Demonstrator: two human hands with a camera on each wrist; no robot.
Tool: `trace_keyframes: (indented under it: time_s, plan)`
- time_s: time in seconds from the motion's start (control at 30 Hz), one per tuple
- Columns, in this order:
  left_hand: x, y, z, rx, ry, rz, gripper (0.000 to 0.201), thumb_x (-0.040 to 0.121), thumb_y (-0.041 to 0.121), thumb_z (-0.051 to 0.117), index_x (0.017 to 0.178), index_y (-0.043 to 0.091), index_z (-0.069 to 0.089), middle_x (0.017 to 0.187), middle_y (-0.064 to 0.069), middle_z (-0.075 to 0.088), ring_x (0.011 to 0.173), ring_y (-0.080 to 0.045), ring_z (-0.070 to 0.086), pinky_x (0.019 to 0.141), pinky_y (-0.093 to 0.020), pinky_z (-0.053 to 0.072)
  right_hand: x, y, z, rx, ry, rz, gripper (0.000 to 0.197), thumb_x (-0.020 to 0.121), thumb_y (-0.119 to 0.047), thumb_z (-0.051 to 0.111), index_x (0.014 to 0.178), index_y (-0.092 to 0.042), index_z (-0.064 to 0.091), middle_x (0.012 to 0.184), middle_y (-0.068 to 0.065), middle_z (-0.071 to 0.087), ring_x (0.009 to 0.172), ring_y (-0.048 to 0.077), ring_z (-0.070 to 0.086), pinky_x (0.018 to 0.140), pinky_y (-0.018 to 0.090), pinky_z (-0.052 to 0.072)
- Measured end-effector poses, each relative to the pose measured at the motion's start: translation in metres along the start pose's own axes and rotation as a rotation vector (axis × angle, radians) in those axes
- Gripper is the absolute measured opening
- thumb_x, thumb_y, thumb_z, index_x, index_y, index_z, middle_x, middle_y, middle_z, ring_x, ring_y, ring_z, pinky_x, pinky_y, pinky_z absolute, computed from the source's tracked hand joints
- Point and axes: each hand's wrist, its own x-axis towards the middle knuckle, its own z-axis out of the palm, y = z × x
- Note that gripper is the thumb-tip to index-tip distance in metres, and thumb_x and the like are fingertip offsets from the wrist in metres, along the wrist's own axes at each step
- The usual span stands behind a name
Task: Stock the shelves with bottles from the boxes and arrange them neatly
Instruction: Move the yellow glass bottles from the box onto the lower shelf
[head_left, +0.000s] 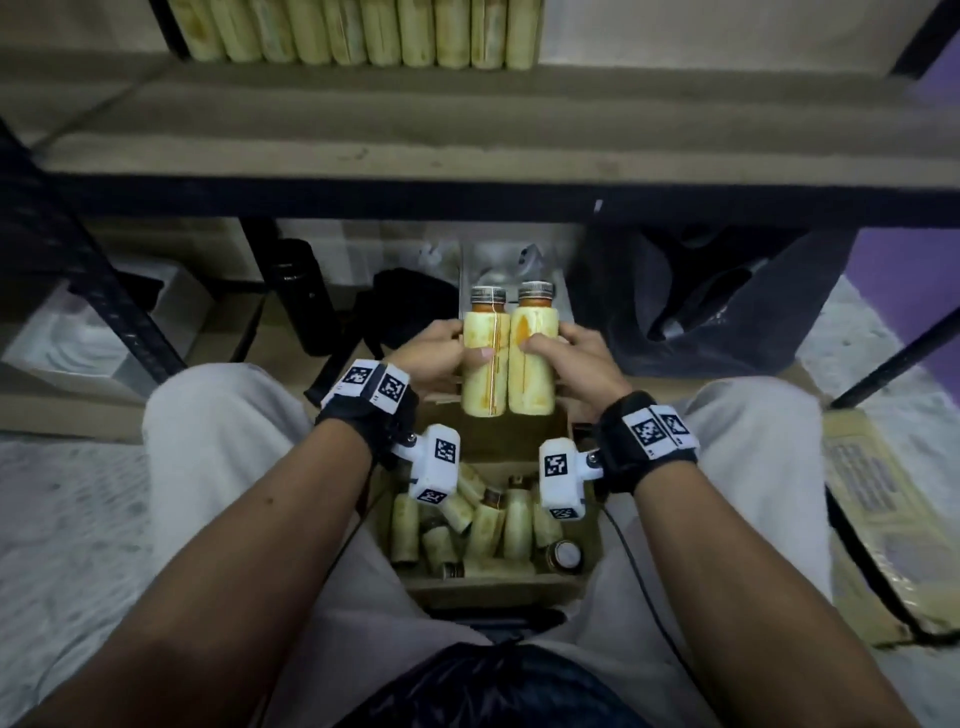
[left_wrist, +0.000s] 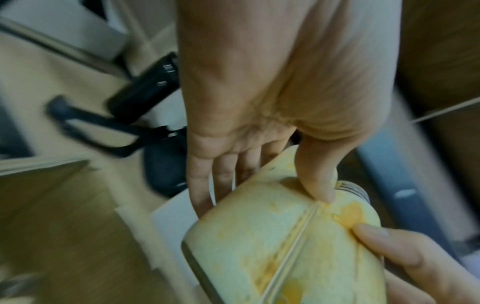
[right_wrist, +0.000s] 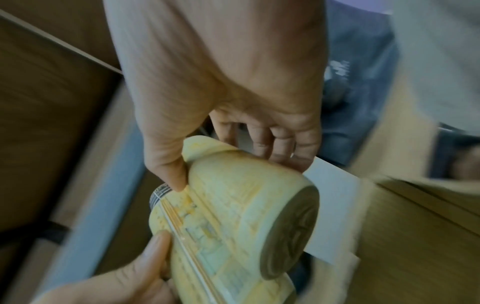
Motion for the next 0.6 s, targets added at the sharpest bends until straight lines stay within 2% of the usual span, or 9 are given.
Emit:
trace_keyframes:
  time_s: [0.07, 0.1, 0.2, 0.27, 0.33, 0.43, 0.5, 0.6]
  plan:
    - [-0.01, 0.03, 0.003, -0.006, -0.035, 0.081, 0.021, 0.092, 0.024, 0.063, 0.113, 0.026, 0.063, 0.104, 0.005, 0.074, 0.095, -0.014, 0.071, 0.067, -0.029, 0.058, -0.006, -0.026, -0.006, 0.009, 0.0, -0.071, 0.034, 0.086, -0.022, 0.071, 0.119, -0.017, 0.065, 0.104, 0.001, 0.075, 0.086, 0.01, 0.074, 0.061, 0.023, 0.057]
    - [-0.014, 0.044, 0.004, -0.005, -0.04, 0.119, 0.022, 0.092, 0.027, 0.063, 0.114, 0.025, 0.063, 0.105, 0.005, 0.074, 0.095, -0.013, 0.071, 0.067, -0.029, 0.057, -0.009, -0.039, -0.009, 0.015, -0.001, -0.108, 0.032, 0.087, -0.023, 0.071, 0.118, -0.018, 0.065, 0.103, 0.001, 0.075, 0.085, 0.01, 0.074, 0.061, 0.022, 0.057]
    - [-0.024, 0.087, 0.005, 0.037, -0.036, 0.231, 0.029, 0.092, 0.031, 0.063, 0.119, 0.02, 0.061, 0.109, 0.002, 0.073, 0.099, -0.014, 0.071, 0.078, -0.036, 0.056, -0.015, -0.079, -0.019, 0.049, 0.022, -0.21, 0.031, 0.087, -0.021, 0.07, 0.118, -0.017, 0.066, 0.102, 0.002, 0.075, 0.089, 0.013, 0.074, 0.066, 0.027, 0.06]
    - [-0.028, 0.116, 0.003, 0.06, -0.034, 0.299, 0.033, 0.091, 0.031, 0.065, 0.12, 0.016, 0.06, 0.109, -0.001, 0.073, 0.1, -0.017, 0.071, 0.081, -0.04, 0.058, -0.018, -0.105, -0.027, 0.077, 0.029, -0.277, 0.027, 0.087, -0.017, 0.07, 0.114, -0.015, 0.067, 0.1, 0.004, 0.076, 0.089, 0.016, 0.074, 0.066, 0.027, 0.06]
    - [-0.031, 0.145, 0.0, 0.076, -0.031, 0.356, 0.038, 0.089, 0.031, 0.068, 0.121, 0.014, 0.06, 0.108, -0.002, 0.073, 0.1, -0.019, 0.071, 0.08, -0.04, 0.059, -0.019, -0.132, -0.032, 0.093, 0.037, -0.337, 0.021, 0.087, -0.015, 0.07, 0.108, -0.016, 0.069, 0.095, 0.001, 0.077, 0.086, 0.015, 0.075, 0.063, 0.024, 0.058]
    - [-0.031, 0.186, -0.006, 0.116, 0.013, 0.435, 0.042, 0.081, 0.034, 0.073, 0.118, 0.016, 0.063, 0.108, 0.001, 0.074, 0.1, -0.015, 0.07, 0.084, -0.041, 0.058, -0.014, -0.17, -0.039, 0.079, 0.048, -0.41, 0.02, 0.087, -0.016, 0.071, 0.106, -0.019, 0.068, 0.092, -0.003, 0.077, 0.085, 0.013, 0.074, 0.063, 0.022, 0.058]
    - [-0.028, 0.209, -0.011, 0.119, 0.039, 0.464, 0.044, 0.078, 0.035, 0.076, 0.116, 0.017, 0.063, 0.106, 0.002, 0.074, 0.098, -0.015, 0.071, 0.082, -0.042, 0.058, -0.008, -0.193, -0.043, 0.048, 0.055, -0.457, 0.022, 0.086, -0.017, 0.072, 0.108, -0.018, 0.068, 0.094, -0.002, 0.077, 0.086, 0.012, 0.074, 0.064, 0.023, 0.058]
    - [-0.02, 0.24, -0.022, 0.094, 0.066, 0.477, 0.047, 0.076, 0.027, 0.081, 0.116, 0.012, 0.063, 0.103, -0.002, 0.075, 0.096, -0.018, 0.072, 0.076, -0.043, 0.06, 0.005, -0.224, -0.048, -0.03, 0.061, -0.502, 0.028, 0.085, -0.02, 0.074, 0.112, -0.016, 0.068, 0.101, -0.001, 0.075, 0.088, 0.011, 0.074, 0.068, 0.025, 0.059]
